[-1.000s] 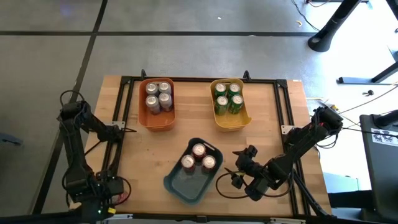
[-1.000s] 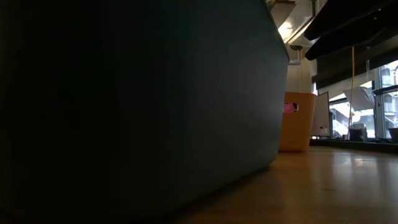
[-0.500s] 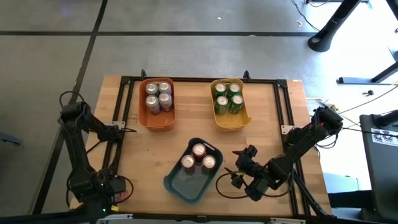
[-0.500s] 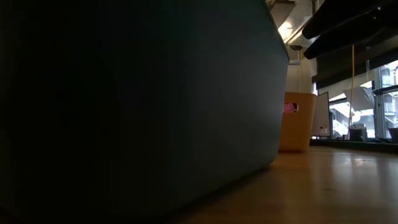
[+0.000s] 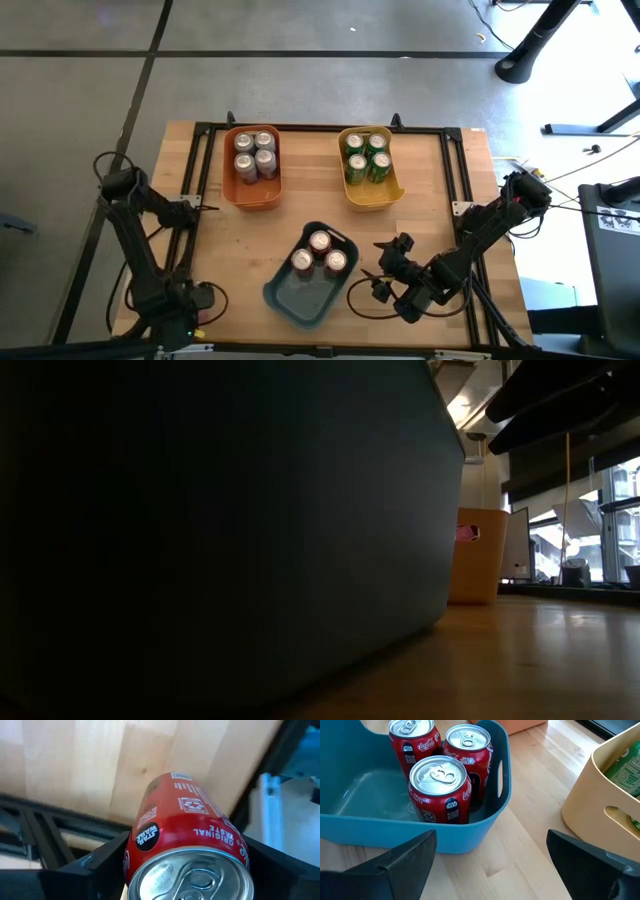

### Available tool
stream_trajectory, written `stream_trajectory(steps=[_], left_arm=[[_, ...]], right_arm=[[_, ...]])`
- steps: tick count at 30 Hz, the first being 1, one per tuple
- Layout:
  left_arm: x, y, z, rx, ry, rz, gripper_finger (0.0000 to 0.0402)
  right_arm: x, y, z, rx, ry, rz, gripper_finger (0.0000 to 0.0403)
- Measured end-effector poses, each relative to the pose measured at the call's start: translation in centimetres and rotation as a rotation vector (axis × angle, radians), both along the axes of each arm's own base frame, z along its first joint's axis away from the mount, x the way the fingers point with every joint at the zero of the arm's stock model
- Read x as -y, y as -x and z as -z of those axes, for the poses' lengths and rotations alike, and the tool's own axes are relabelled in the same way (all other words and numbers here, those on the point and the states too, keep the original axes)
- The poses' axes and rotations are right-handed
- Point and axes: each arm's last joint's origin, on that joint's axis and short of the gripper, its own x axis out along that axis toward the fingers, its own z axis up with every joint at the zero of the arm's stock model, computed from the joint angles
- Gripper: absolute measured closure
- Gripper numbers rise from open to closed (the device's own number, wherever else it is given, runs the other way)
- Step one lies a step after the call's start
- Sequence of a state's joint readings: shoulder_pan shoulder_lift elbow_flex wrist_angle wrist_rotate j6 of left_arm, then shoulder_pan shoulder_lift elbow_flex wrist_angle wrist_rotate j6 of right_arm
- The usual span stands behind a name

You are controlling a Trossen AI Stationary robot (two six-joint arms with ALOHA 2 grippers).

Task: Sort soda cans
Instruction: Put the red soda can into the blue bin

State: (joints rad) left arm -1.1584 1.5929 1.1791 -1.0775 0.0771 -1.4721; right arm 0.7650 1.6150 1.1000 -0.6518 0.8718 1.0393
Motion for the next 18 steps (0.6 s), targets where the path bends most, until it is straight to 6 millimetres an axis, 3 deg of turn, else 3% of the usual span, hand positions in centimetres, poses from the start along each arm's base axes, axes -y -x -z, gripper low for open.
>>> stream_trajectory(steps=[6, 18], left_arm=[[-1.0, -3.0, -3.1, 0.02, 0.015, 0.012, 0.0104], [-5.8, -9.4, -13.0, 0.287, 0.001, 0.052, 0.0104]], right_arm=[[0.0, 0.0, 0.0, -0.002, 0.001, -0.001, 0.0026], [0.3, 0.4, 1.0, -0.028, -0.04, 0.016, 0.0026]])
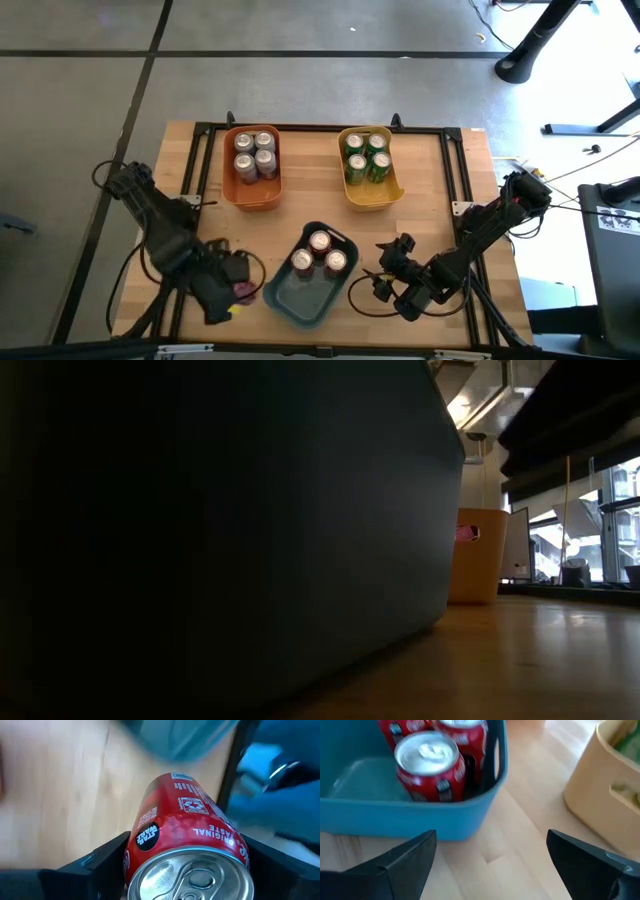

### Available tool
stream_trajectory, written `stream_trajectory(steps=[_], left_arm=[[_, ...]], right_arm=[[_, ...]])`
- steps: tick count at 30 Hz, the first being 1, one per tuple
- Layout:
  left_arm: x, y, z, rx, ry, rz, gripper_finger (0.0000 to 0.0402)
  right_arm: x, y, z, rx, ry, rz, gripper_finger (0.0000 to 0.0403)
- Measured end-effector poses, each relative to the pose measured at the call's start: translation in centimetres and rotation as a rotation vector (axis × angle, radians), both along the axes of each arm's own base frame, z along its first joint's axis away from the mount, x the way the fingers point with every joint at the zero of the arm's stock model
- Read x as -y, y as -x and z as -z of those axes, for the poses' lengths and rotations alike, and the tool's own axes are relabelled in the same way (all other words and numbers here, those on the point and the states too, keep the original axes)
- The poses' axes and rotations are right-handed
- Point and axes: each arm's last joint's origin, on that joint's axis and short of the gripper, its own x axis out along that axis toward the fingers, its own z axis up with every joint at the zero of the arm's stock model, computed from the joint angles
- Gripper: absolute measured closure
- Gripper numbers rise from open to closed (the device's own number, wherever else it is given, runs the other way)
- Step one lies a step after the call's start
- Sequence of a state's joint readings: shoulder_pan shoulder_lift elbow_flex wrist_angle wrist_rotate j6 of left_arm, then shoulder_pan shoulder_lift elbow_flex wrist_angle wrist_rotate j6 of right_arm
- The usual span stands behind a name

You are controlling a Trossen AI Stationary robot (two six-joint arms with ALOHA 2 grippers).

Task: Sort soda cans
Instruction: Put the red soda can into the blue bin

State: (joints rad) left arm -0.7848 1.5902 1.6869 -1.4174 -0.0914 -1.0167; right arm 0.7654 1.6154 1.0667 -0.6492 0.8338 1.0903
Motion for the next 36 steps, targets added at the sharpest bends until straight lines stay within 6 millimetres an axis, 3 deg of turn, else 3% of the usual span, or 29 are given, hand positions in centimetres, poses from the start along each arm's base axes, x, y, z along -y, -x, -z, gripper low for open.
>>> stream_trajectory(steps=[5, 9, 18, 25, 36], left_arm=[[-2.0, -2.3, -3.3, 0.199, -0.013, 0.035, 0.0104], [-2.7, -4.4, -3.6, 0.268, -0.044, 0.084, 0.0104], [-0.6, -9.9, 1.1, 0.166, -0.137, 0.235, 0.0104], [0.5, -11.3, 4.5, 0.03, -0.18, 0.305, 0.0104], [0.2, -13.6, 8.4, -0.085, -0.237, 0.32, 0.0104]], right_arm=[[0.3, 0.4, 1.0, -0.02, -0.048, 0.031, 0.0026], [0.4, 0.6, 1.6, -0.015, -0.071, 0.047, 0.0026], [0.4, 0.6, 2.1, 0.002, -0.086, 0.041, 0.0026], [0.4, 0.6, 2.1, 0.002, -0.084, 0.041, 0.0026], [0.5, 0.6, 2.1, 0.006, -0.076, 0.041, 0.0026]])
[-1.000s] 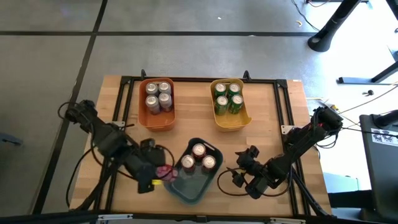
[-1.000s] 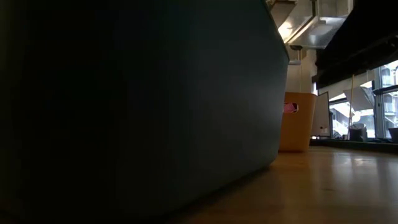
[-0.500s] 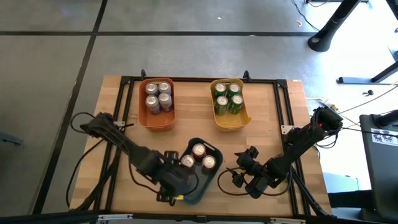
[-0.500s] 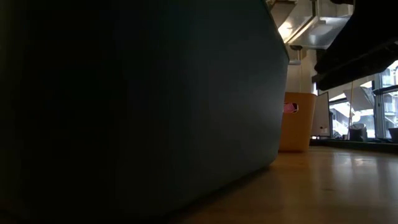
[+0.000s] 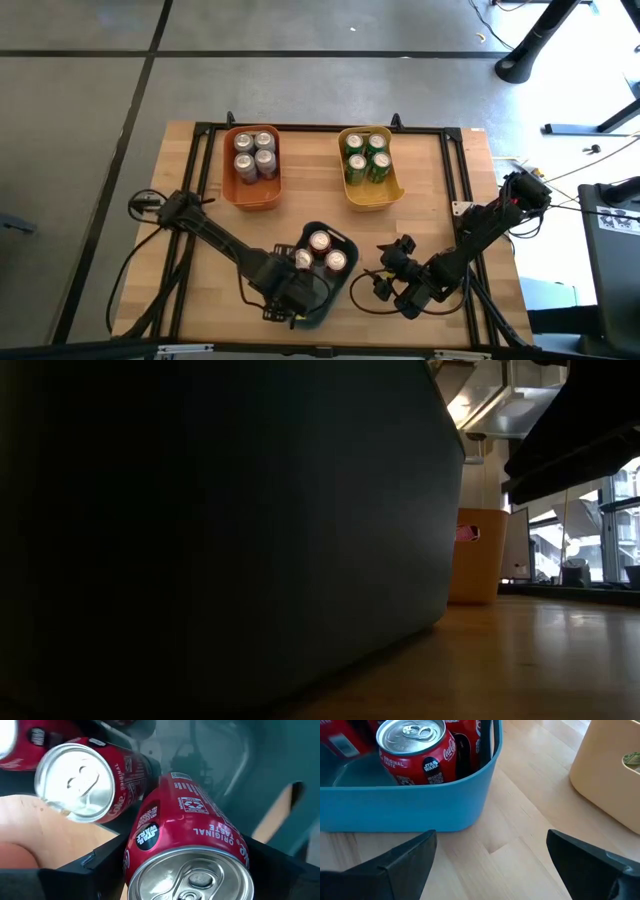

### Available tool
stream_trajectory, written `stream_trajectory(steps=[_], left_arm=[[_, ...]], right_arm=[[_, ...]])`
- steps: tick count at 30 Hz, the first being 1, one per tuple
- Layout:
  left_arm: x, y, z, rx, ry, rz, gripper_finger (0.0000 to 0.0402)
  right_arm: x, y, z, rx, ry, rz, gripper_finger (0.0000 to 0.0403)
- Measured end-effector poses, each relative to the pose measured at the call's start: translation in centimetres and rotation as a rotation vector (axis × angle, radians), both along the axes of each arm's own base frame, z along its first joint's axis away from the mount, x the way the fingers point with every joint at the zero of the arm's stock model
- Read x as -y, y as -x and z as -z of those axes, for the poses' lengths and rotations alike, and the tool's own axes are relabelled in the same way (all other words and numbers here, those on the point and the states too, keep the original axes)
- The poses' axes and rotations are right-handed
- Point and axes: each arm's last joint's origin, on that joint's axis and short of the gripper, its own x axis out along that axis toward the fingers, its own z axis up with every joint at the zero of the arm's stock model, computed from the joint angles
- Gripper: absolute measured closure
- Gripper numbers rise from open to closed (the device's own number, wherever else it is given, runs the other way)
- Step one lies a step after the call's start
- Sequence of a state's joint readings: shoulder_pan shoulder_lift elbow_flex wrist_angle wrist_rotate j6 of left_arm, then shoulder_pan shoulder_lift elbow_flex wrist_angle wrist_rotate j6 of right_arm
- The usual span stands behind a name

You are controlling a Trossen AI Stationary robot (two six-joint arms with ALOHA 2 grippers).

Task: Sort soda cans
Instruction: Put the red soda can into the blue bin, then move the blue bin to the middle of the orange and yellow bins

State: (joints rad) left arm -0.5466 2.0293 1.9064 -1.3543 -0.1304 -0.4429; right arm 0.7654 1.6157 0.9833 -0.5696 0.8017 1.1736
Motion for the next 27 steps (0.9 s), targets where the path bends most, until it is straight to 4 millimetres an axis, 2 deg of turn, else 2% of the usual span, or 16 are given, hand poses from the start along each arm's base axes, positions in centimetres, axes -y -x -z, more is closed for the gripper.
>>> stream_trajectory(steps=[9, 13, 17, 22, 27], left_arm=[[0.1, -1.3, 3.1, -0.093, -0.016, 0.0, 0.0103], [0.0, -1.7, 3.9, -0.107, -0.026, 0.01, 0.0074], [-0.2, -1.9, 3.9, -0.102, -0.028, 0.02, 0.0051], [-0.1, -1.8, 3.7, -0.113, -0.015, 0.025, 0.0049], [0.1, -1.6, 1.9, -0.113, -0.013, 0.035, 0.0049]], right_arm=[[0.0, 0.0, 0.0, 0.0, 0.001, 0.0, 0.0026], [0.0, 0.0, 0.0, -0.001, 0.003, 0.0, 0.0026], [0.0, 0.0, 0.0, -0.002, 0.004, 0.0, 0.0026], [0.0, 0.0, 0.0, -0.003, 0.004, -0.001, 0.0026], [-0.1, 0.0, 0.0, -0.016, -0.017, -0.01, 0.0026]])
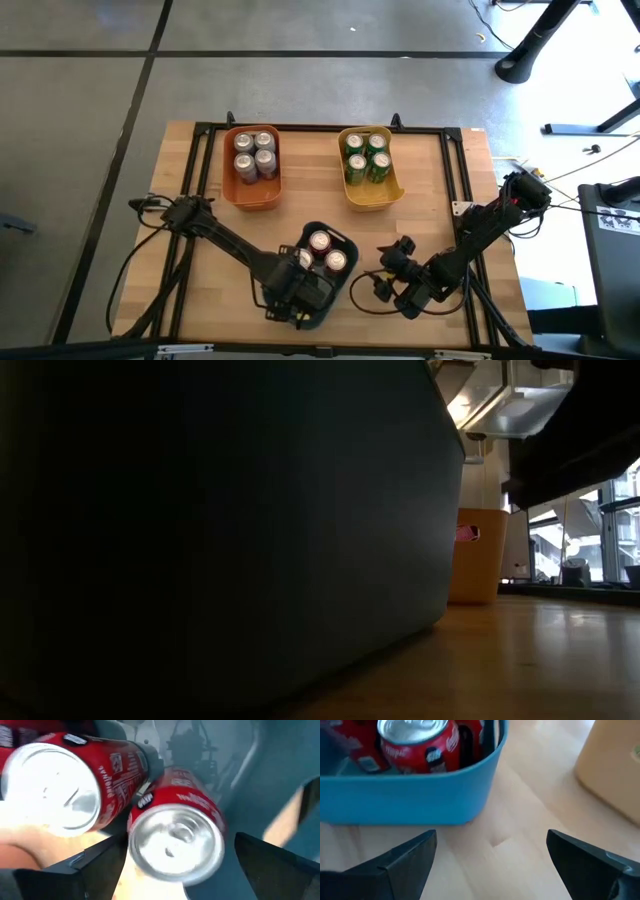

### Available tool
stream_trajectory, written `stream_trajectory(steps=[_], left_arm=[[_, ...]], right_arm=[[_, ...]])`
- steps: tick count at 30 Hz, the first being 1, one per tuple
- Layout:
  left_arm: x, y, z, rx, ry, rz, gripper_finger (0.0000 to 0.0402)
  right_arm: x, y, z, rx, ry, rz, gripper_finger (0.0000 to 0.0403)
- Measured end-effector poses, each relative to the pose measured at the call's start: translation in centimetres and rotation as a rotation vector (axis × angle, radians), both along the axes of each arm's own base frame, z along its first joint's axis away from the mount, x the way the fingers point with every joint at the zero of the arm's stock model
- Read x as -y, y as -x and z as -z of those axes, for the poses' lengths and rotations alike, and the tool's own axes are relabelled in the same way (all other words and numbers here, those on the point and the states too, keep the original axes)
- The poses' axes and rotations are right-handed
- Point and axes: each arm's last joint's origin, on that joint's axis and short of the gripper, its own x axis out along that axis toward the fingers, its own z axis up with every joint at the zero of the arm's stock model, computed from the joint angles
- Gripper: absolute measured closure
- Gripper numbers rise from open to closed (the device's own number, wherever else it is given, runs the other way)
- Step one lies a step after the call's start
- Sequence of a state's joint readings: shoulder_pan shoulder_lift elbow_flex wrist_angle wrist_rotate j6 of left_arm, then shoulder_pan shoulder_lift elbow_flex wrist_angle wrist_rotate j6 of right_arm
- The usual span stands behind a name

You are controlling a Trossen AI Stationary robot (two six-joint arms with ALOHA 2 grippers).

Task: Sort soda cans
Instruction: Move the blue bin to the middle of the orange and yellow bins

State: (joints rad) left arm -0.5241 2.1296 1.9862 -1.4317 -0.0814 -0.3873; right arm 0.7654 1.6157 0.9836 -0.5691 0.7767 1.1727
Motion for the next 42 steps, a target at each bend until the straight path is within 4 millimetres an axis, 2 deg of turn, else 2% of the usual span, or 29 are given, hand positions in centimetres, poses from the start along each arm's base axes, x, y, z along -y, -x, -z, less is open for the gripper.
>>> stream_trajectory(steps=[8, 15, 19, 22, 26, 30, 32, 36, 39, 42], left_arm=[[0.6, 1.4, -3.0, -0.005, -0.049, 0.034, 0.005], [1.6, 5.2, -6.9, 0.126, -0.067, 0.136, 0.0064], [0.1, 8.0, -9.0, 0.205, -0.101, 0.064, 0.0074], [-1.7, 10.6, -10.0, 0.284, -0.154, -0.034, 0.0079], [-3.8, 13.9, -9.6, 0.397, -0.175, -0.145, 0.0082], [-5.6, 16.2, -8.1, 0.517, -0.142, -0.227, 0.0082], [-6.2, 17.0, -7.1, 0.555, -0.121, -0.256, 0.0082], [-7.3, 17.8, -5.2, 0.6, -0.106, -0.29, 0.0082], [-7.9, 17.9, -4.1, 0.599, -0.116, -0.296, 0.0082], [-8.3, 17.7, -3.3, 0.593, -0.135, -0.307, 0.0082]], right_arm=[[-0.7, -0.5, -0.2, 0.013, -0.117, -0.033, 0.0026], [-1.3, -0.9, -0.5, 0.04, -0.226, -0.053, 0.0026], [-1.5, -1.1, -1.1, 0.045, -0.215, -0.112, 0.0026], [-0.4, -1.6, -2.8, 0.042, -0.191, -0.084, 0.0026], [2.4, -3.3, -5.5, 0.019, -0.129, -0.041, 0.0026], [6.1, -5.9, -6.8, -0.048, -0.145, -0.09, 0.0026], [8.2, -7.4, -6.7, -0.091, -0.176, -0.115, 0.0026], [11.7, -8.9, -6.1, -0.148, -0.227, -0.126, 0.0031], [13.2, -9.5, -5.8, -0.168, -0.271, -0.149, 0.0049], [13.9, -9.9, -5.2, -0.192, -0.279, -0.168, 0.0077]])
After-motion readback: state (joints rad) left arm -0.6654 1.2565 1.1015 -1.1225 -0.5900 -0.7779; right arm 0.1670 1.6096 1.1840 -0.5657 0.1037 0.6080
